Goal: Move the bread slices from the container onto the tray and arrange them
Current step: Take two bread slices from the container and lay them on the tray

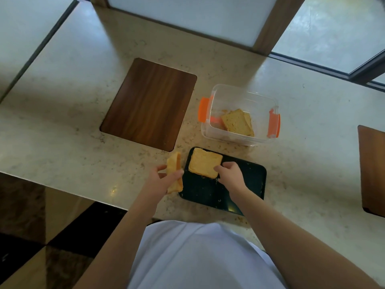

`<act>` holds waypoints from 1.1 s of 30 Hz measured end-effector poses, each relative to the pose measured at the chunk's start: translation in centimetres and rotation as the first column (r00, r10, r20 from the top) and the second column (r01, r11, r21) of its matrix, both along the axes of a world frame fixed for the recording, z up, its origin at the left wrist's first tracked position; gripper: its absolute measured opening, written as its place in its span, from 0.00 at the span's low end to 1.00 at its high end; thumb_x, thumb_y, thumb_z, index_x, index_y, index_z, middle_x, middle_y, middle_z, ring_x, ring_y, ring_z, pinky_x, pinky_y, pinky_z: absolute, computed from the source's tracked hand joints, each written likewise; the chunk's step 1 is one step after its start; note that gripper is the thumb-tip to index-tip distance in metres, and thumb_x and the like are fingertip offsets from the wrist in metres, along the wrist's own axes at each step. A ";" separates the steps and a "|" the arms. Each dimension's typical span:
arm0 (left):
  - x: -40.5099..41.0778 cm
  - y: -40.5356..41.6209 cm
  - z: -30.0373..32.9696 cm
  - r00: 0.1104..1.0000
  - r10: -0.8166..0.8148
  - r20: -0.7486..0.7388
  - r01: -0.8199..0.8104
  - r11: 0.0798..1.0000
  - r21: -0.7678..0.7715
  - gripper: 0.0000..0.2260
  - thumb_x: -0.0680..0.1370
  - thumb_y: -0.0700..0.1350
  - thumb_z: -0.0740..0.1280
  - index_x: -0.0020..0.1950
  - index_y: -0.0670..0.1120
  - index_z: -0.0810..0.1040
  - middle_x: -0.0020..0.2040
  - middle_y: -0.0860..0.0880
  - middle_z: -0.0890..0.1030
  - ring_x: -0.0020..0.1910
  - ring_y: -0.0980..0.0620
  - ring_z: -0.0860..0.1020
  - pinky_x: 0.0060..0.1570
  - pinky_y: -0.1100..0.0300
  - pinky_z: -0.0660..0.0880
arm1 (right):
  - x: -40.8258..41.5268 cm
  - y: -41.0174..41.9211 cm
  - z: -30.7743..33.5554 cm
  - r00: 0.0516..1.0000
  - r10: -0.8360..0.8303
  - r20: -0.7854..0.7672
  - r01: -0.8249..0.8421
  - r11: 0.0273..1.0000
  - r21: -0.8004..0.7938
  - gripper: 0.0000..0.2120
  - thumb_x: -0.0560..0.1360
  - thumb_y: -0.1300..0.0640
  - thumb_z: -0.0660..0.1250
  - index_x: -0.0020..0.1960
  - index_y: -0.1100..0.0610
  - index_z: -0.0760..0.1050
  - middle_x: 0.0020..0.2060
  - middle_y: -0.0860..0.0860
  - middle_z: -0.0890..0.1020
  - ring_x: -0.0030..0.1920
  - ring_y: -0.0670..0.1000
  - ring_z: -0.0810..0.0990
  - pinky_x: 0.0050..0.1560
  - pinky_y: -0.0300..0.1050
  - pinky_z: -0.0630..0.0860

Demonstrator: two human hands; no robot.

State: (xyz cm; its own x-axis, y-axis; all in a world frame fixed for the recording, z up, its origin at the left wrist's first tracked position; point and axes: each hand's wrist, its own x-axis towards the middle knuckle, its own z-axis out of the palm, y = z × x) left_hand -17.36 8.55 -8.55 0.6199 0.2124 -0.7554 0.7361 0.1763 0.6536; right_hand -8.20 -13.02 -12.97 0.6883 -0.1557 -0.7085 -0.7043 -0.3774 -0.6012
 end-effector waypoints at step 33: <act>3.1 -6.4 1.4 0.747 -0.664 0.030 0.585 0.679 0.444 0.38 0.70 0.54 0.79 0.76 0.53 0.64 0.65 0.51 0.71 0.61 0.51 0.73 0.50 0.59 0.72 | -3.0 -3.3 2.5 0.979 -0.070 -0.190 0.148 0.887 0.437 0.20 0.79 0.38 0.63 0.57 0.53 0.79 0.48 0.54 0.87 0.48 0.53 0.87 0.46 0.47 0.83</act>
State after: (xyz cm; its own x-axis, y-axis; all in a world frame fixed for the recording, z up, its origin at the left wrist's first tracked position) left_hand -14.26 2.13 -7.18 0.8256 -0.0300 -0.5635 0.4472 -0.5743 0.6858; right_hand -11.15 -16.34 -10.49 0.5532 0.1369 -0.8217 -0.8286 -0.0116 -0.5598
